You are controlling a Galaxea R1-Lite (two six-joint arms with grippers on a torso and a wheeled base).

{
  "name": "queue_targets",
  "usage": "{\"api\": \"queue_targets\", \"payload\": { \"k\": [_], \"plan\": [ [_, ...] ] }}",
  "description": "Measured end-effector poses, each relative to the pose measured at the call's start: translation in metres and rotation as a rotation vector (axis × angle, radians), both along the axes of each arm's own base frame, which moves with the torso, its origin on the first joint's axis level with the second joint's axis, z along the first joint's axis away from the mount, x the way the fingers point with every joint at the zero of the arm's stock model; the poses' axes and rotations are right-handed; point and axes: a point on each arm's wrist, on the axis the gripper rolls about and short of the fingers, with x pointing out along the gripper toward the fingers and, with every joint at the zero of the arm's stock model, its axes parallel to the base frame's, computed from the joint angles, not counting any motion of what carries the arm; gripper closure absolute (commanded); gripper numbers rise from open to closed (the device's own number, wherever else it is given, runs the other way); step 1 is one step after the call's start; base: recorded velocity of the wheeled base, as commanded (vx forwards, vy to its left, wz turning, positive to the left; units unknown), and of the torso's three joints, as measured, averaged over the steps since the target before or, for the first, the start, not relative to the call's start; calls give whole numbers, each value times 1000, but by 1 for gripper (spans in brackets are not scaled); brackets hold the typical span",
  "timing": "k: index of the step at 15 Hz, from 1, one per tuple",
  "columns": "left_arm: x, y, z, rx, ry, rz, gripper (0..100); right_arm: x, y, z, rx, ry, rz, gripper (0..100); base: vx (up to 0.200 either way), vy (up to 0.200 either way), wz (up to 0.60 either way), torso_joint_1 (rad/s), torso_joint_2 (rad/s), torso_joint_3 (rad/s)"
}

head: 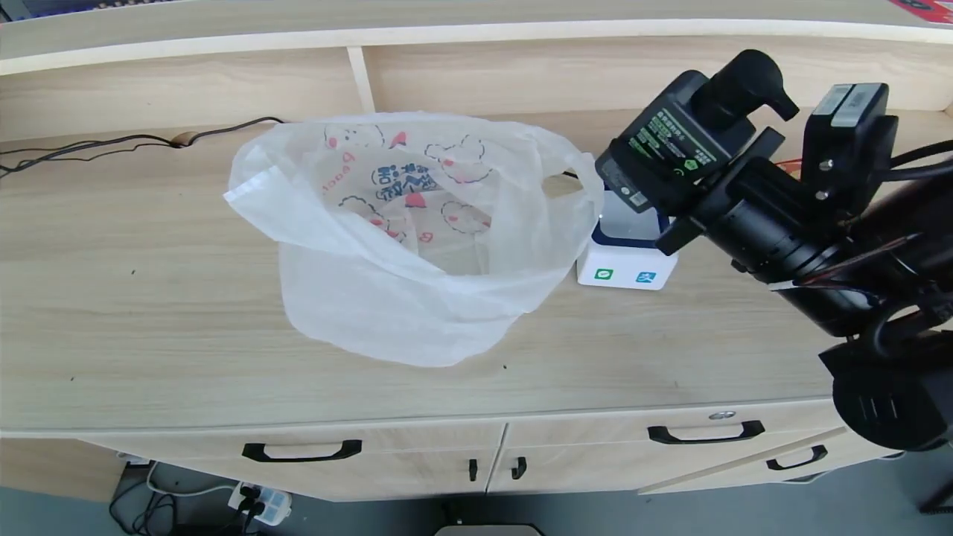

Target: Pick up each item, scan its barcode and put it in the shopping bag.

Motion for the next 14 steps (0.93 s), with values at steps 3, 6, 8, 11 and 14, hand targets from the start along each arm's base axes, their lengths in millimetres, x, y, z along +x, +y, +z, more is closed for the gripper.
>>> {"api": "queue_targets", "payload": {
  "k": [3,6,8,11,14],
  "plan": [
    [0,0,0,0,0,0,0,12,-6,-7,-160,-149,-14,100,0,0,0,0,0,0],
    [0,0,0,1,0,-2,0,29,-19,-17,-248,-189,-50,100,0,0,0,0,0,0],
    [0,0,0,1,0,-1,0,40,-28,-19,-285,-201,-72,100,0,0,0,0,0,0],
    [0,0,0,0,-1,-1,0,60,-43,-2,-301,-283,-114,100,0,0,0,0,0,0],
    [0,0,0,1,-3,-1,0,71,-54,7,-309,-319,-139,100,0,0,0,0,0,0]
  ]
}}
